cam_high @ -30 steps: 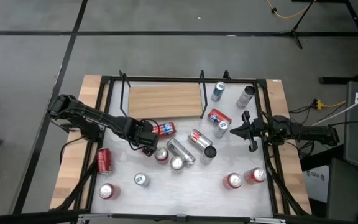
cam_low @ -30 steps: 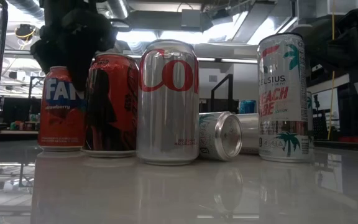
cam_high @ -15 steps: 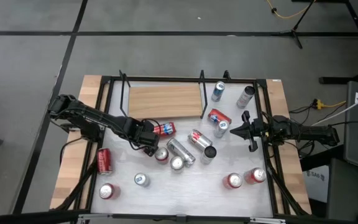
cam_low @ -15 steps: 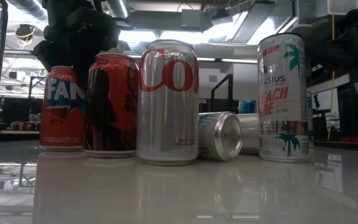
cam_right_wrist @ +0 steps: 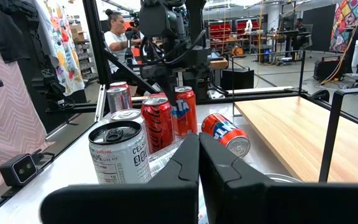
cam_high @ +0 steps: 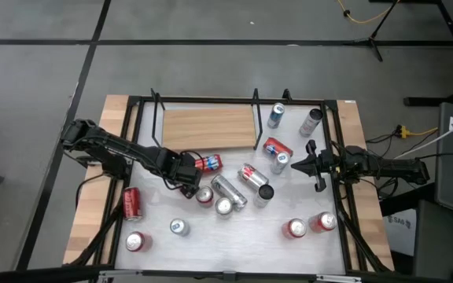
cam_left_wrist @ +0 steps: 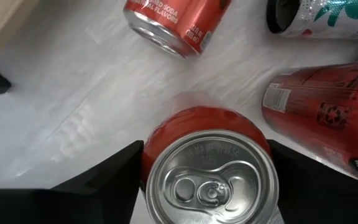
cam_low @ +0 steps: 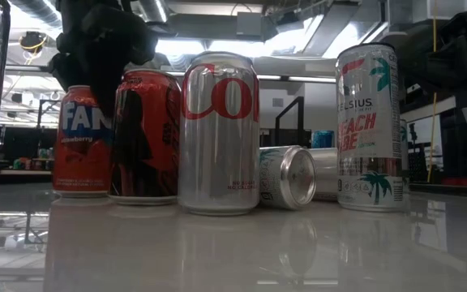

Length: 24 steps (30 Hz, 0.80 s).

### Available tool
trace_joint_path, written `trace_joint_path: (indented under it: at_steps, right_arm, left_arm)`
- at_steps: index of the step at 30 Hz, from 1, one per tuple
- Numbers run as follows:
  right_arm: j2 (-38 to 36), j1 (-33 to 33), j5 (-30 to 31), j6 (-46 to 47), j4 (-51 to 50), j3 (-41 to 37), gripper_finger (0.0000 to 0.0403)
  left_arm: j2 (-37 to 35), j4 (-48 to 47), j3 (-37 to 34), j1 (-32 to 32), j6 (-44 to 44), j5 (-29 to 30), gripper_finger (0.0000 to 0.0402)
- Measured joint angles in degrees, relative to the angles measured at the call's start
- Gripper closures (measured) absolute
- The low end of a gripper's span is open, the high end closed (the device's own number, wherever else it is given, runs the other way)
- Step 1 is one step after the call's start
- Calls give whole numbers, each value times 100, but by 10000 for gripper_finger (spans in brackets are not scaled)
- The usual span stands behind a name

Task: Place canned beverage on shelf
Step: Put the red soda can on the shelf

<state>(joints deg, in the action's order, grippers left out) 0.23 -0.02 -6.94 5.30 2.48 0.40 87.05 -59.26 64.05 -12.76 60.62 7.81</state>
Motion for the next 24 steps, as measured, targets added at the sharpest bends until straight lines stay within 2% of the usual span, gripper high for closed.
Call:
trace_joint_path:
  at_steps: [6, 11, 24]
  right_arm:
    - [0, -2, 0, 0, 0, 0, 403]
    - [0, -2, 0, 0, 0, 0, 403]
    - [2, -2, 0, 0, 0, 0, 403]
  left_arm:
    - [2, -26, 56, 103, -680, -236, 127]
    - [11, -104, 380, 401, -1475, -317, 127]
    - [11, -923, 1560, 1784, -4023, -419, 127]
